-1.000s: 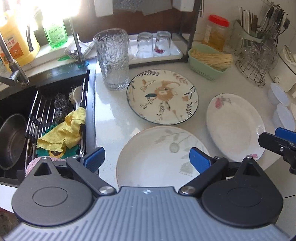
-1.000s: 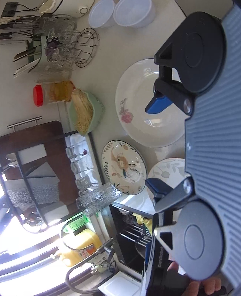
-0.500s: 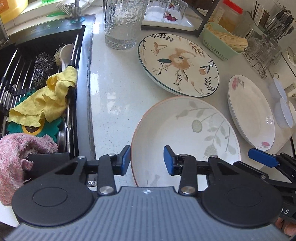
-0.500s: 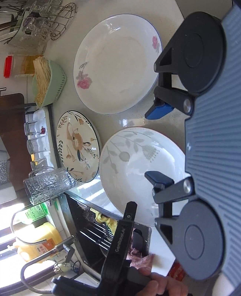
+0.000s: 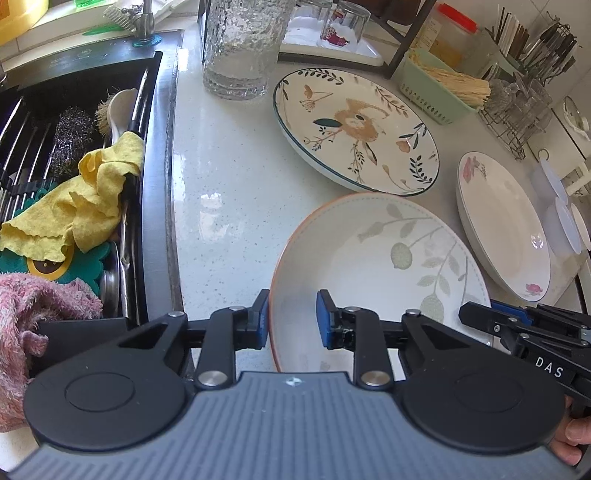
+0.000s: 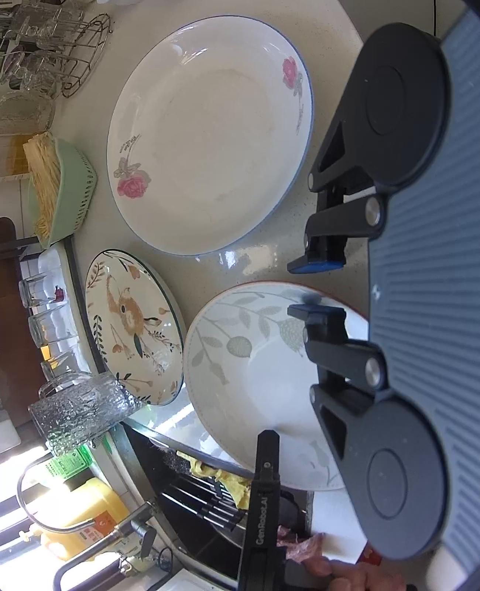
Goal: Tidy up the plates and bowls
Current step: 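Close the left gripper on the leaf-pattern plate rim and lift, then carry the leaf-pattern plate with the left gripper onto the pink-rose plate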
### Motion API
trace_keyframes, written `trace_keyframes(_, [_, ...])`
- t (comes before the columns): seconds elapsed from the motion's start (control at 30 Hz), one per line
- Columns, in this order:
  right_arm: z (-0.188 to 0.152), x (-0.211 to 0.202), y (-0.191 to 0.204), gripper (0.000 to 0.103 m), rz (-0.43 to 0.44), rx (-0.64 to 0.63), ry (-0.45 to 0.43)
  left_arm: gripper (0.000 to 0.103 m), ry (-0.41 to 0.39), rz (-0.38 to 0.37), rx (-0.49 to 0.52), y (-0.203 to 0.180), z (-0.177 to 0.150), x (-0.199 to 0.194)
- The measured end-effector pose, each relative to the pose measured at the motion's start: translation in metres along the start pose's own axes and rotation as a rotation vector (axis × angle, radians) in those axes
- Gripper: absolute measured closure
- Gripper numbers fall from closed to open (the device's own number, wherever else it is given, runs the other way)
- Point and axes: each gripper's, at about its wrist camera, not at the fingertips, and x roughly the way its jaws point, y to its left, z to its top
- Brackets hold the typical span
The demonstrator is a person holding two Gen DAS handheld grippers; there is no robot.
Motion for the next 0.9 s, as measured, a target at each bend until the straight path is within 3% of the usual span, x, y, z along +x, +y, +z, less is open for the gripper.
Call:
trace_keyframes(0.13, [0.0, 0.003, -0.004, 0.082, 0.013, 0.008, 0.003, 0.073, -0.019, 0.007, 0.018, -0.003, -0.003, 0.003])
trace_keyframes(0.47, [0.002, 0.009, -0.01, 0.081, 0.052, 0.042, 0.032, 0.071, -0.043, -0.063, -0.071, 0.006, -0.002, 0.005])
trace_keyframes(0.9, [0.013, -0.023, -0.013, 0.081, 0.074, 0.097, -0.037, 0.071, -0.08, -0.144, -0.1, 0.004, 0.006, -0.023])
